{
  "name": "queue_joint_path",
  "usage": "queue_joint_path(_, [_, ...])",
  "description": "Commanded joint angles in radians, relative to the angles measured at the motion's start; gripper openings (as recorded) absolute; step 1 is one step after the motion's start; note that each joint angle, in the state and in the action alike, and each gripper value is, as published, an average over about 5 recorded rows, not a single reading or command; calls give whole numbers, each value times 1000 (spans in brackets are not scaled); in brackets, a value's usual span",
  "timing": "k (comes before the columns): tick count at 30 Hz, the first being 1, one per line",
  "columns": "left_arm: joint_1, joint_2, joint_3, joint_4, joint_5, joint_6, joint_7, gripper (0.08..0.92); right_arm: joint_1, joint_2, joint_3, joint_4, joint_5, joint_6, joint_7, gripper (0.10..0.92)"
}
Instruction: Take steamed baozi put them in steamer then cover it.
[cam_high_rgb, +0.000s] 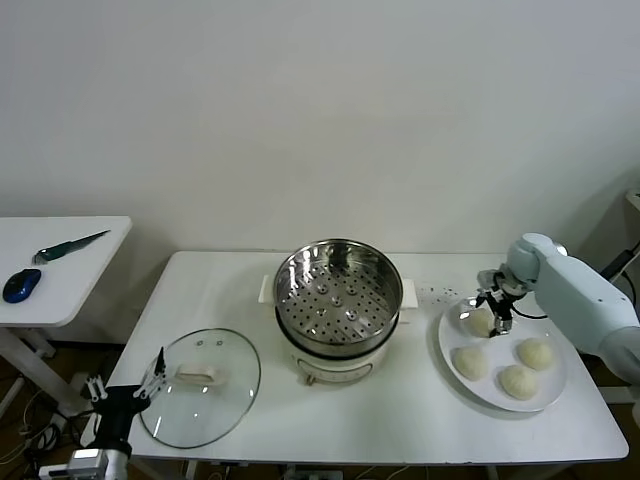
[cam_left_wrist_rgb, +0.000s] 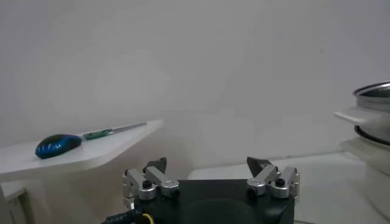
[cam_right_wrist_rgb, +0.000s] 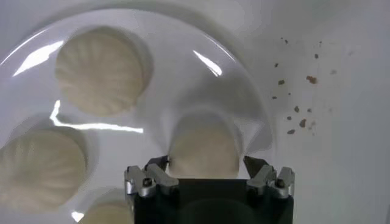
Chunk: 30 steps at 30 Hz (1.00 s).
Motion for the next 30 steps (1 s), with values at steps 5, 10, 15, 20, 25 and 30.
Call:
queue_joint_path(5, [4,0,-4,2,0,-1,-1,823,37,-9,-39,36,29,13,-8,706])
queue_joint_path(10, [12,3,-4,-2,-3,-3,-2,823,190,-47,-211,157,139,40,-47,707])
queue_joint_path(15, [19,3,-3,-11,-4,0,-2,823,445,-37,-420,273,257,89,-85,708])
queue_joint_path(20, [27,3,2,-22,-3,3,-1,823,663,43,-614,329,378,155,-86,712])
queue_joint_path(25, [33,2,7,-26,-3,2,-1,823,756,174,-650,330,393,243,-85,712])
queue_joint_path(30, [40,2,9,-29,-3,1,-3,823,759,294,-617,372,303,329,-82,716])
